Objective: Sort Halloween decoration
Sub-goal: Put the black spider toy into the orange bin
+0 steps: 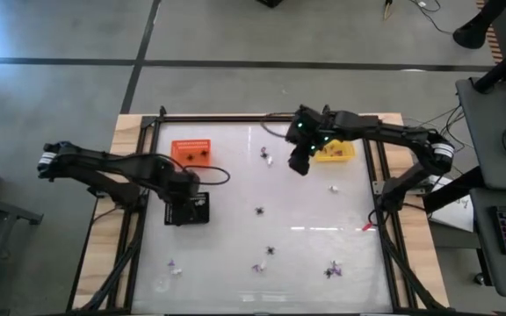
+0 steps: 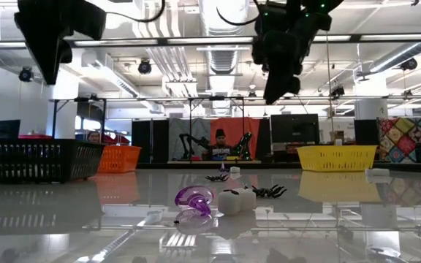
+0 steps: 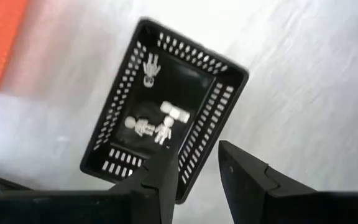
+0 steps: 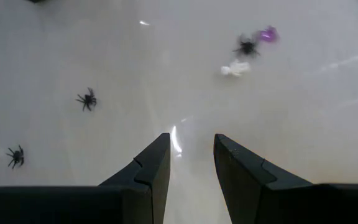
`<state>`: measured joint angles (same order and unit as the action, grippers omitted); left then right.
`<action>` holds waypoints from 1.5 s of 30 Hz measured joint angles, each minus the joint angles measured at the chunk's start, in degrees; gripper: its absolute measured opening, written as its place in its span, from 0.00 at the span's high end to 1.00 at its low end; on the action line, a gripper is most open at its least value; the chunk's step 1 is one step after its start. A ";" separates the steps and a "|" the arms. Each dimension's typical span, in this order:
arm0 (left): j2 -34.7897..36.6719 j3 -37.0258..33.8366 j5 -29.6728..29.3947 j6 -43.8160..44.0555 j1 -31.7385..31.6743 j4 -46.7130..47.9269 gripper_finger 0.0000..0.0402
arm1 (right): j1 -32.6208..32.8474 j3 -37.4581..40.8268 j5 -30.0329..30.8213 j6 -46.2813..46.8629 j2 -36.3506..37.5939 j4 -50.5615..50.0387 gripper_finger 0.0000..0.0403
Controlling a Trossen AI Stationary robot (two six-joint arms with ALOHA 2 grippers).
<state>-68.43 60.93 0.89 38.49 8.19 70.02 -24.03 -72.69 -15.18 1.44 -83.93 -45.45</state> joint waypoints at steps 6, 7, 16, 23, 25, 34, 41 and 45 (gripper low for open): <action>3.89 0.00 -1.06 -0.46 -0.02 -0.17 0.76 | 4.26 0.00 0.05 2.81 -4.61 7.19 0.71; 4.32 0.00 -1.31 -0.67 -0.02 -0.14 0.76 | 5.02 0.00 0.06 2.97 -5.48 7.98 0.71; 7.35 0.00 -1.90 -3.55 -0.02 -0.09 0.76 | 13.17 -0.36 -0.03 0.51 -12.91 10.15 0.71; 7.57 0.00 -1.90 -6.27 -0.02 -0.09 0.76 | 17.74 -3.91 0.19 -2.07 -17.21 10.73 0.71; 7.57 0.00 -1.90 -6.96 -0.02 -0.09 0.76 | 18.56 -5.18 0.25 -2.39 -18.48 10.75 0.71; 7.74 0.00 -1.88 -8.26 0.00 2.05 0.76 | 22.40 -8.79 0.35 -5.86 -24.17 10.90 0.71; 9.20 0.00 -1.86 -9.70 0.00 3.60 0.76 | 23.82 -13.48 4.31 -5.56 -27.46 10.84 0.71; 10.36 0.00 -1.82 -9.57 0.02 3.70 0.76 | 23.82 -14.08 4.73 -5.57 -29.44 9.58 0.71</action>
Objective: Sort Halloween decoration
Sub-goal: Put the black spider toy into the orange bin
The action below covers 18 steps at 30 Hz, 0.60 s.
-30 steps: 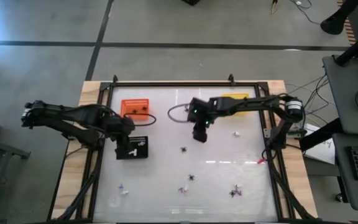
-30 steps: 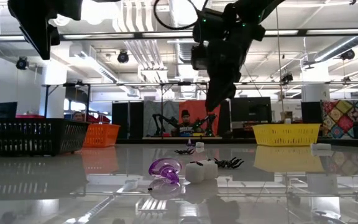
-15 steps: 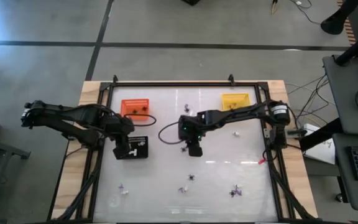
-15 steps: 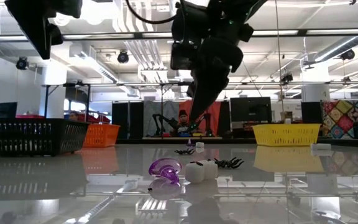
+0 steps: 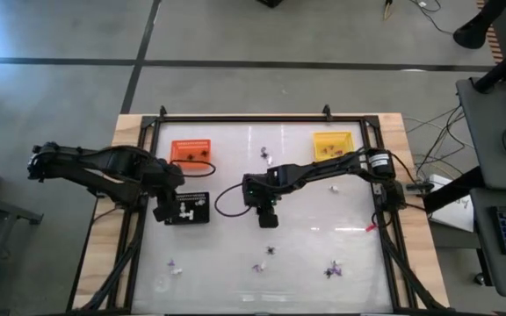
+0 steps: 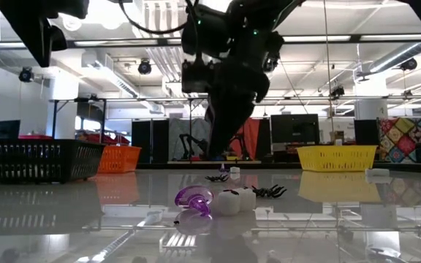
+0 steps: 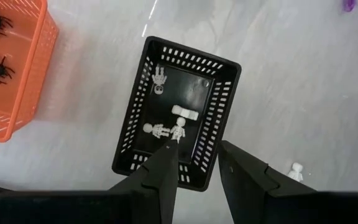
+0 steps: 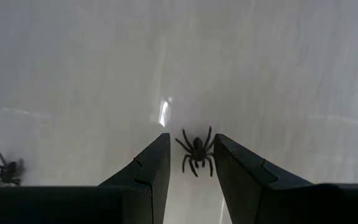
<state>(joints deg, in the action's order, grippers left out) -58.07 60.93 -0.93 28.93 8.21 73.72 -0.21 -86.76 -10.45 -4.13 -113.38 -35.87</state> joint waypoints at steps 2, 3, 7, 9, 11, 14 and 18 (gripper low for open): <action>0.74 0.00 0.00 0.02 0.00 0.06 0.76 | -0.02 -0.02 0.03 0.01 -0.83 -0.17 0.71; 1.05 0.00 0.00 0.02 0.00 0.08 0.76 | -0.02 -0.04 0.02 0.01 -1.22 -0.14 0.71; 2.50 0.00 0.02 0.02 0.00 0.25 0.76 | -0.02 0.07 0.07 0.03 -2.15 -0.33 0.71; 3.14 0.00 0.02 0.02 0.00 0.23 0.76 | -0.02 0.25 0.05 0.03 -2.13 -0.23 0.71; 3.63 0.00 0.02 -0.11 0.00 0.23 0.76 | -0.02 0.41 0.20 0.03 -2.13 -0.23 0.71; 4.24 0.00 0.02 -0.93 0.00 0.16 0.76 | -0.02 0.58 2.50 0.05 -2.13 -0.07 0.71; 4.64 0.00 0.00 -1.21 0.00 0.02 0.76 | -0.02 0.66 2.96 1.83 -2.95 0.01 0.71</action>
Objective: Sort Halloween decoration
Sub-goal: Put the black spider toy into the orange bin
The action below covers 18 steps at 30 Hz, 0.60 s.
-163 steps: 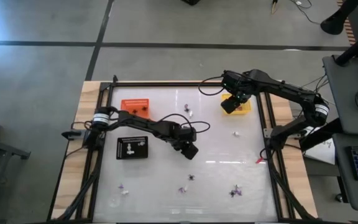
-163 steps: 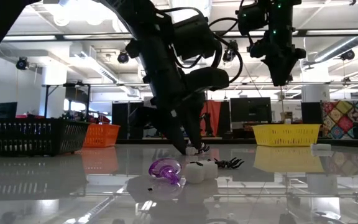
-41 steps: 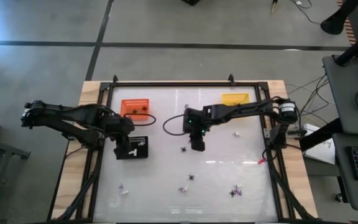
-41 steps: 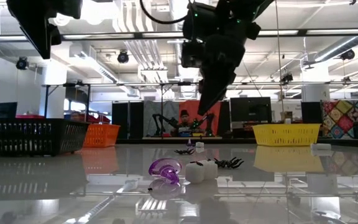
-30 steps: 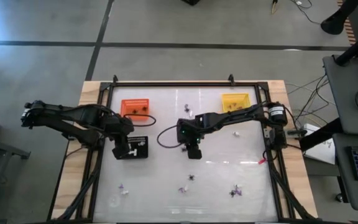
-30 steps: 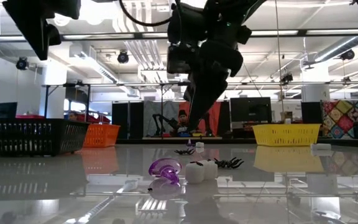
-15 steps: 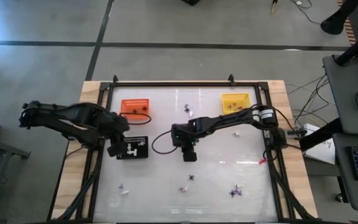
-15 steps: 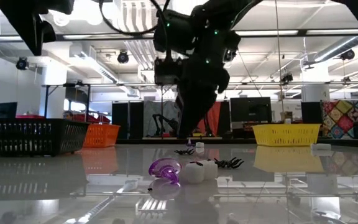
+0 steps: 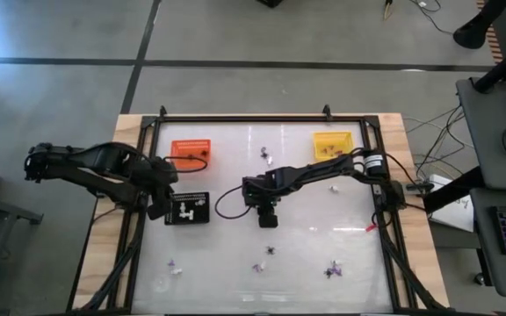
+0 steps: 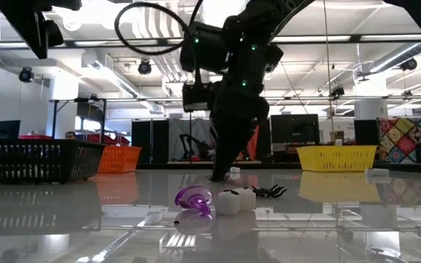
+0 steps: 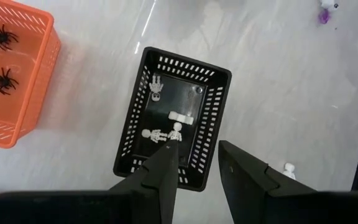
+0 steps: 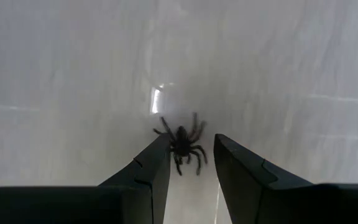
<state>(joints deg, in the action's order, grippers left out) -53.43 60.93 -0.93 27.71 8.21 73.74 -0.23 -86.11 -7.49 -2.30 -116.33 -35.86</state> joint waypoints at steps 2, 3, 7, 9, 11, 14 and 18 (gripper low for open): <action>0.02 0.00 0.00 -0.03 0.00 0.00 0.76 | 0.09 0.01 0.00 0.19 -0.69 0.11 0.71; 0.02 0.00 0.00 -0.03 0.00 -0.01 0.76 | 0.11 0.00 0.00 0.23 -0.88 0.11 0.71; 0.12 -0.04 0.00 -0.03 0.00 0.01 0.76 | 0.20 -0.13 -0.07 1.13 -1.84 0.20 0.71; 0.20 -0.13 0.00 -0.07 0.00 0.01 0.76 | 0.20 -0.13 -0.12 1.33 -2.07 0.21 0.71; 0.28 -0.28 0.00 -0.34 0.00 0.09 0.76 | 0.20 -0.13 -0.23 1.72 -2.23 0.22 0.72; 0.28 -0.31 0.00 -1.00 0.00 0.15 0.76 | 0.24 -0.13 -0.49 1.75 -2.23 0.22 0.78; 0.30 -0.31 0.00 -1.76 0.01 0.17 0.76 | 0.24 -0.07 -1.01 3.34 -1.87 0.22 0.92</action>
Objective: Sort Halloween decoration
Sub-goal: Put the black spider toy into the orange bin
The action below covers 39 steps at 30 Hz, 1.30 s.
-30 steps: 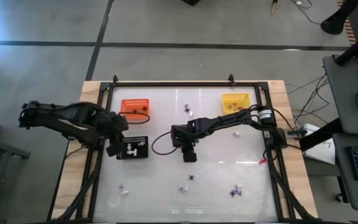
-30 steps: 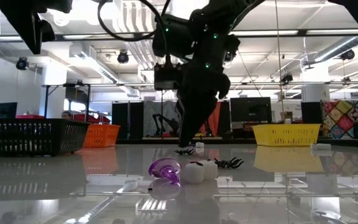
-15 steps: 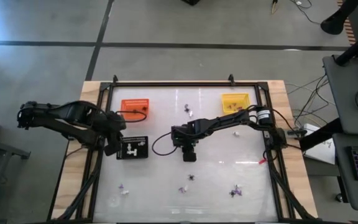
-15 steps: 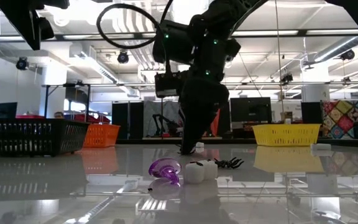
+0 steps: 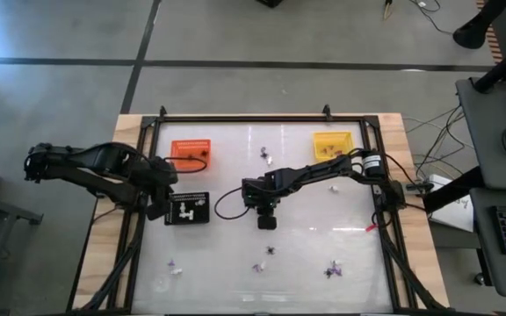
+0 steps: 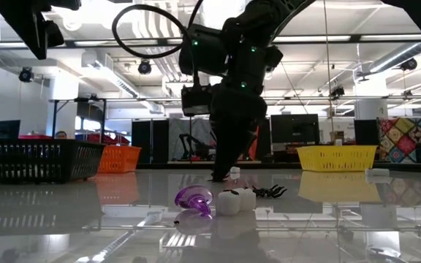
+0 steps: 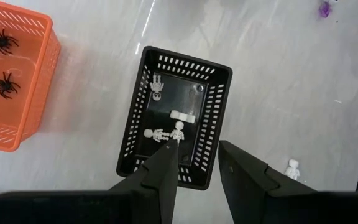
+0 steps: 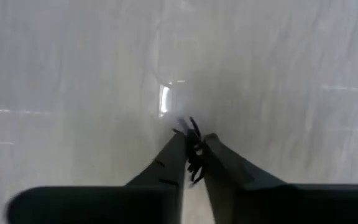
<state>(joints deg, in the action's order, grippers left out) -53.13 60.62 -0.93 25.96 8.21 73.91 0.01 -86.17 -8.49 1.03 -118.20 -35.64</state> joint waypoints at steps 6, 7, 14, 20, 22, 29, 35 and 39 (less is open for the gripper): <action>0.58 0.00 -0.06 -0.04 -0.01 0.00 0.76 | -0.16 -1.88 0.95 5.08 0.97 -1.54 0.97; 0.81 -0.01 -0.08 -0.18 -0.01 0.02 0.76 | -0.26 -2.99 0.98 5.33 0.98 -1.95 0.97; 2.92 -0.02 -6.01 0.76 -0.01 0.04 0.76 | -1.17 -10.95 1.45 8.76 1.52 -2.18 0.97; 3.95 -0.02 -13.16 3.38 -0.05 0.04 0.76 | -3.95 -15.96 2.79 12.23 1.56 0.72 0.97; 4.16 -0.02 -14.73 3.55 -0.05 0.03 0.76 | -4.99 -16.47 2.82 12.99 1.54 3.10 0.97; 5.21 -0.02 -16.65 4.74 -0.07 -0.46 0.76 | -9.12 -18.99 2.48 17.11 -0.23 13.37 0.97; 5.49 -0.02 -19.59 7.64 -0.07 -0.90 0.76 | -11.97 -26.06 0.61 17.12 -5.86 15.25 0.97; 5.66 -0.02 -19.58 8.95 -0.07 -0.92 0.76 | -13.57 -33.16 -2.48 16.96 -11.74 15.07 0.97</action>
<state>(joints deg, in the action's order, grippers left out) -47.47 60.60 -20.51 34.91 8.14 72.99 -13.56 -119.33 -10.97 17.99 -129.94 -20.57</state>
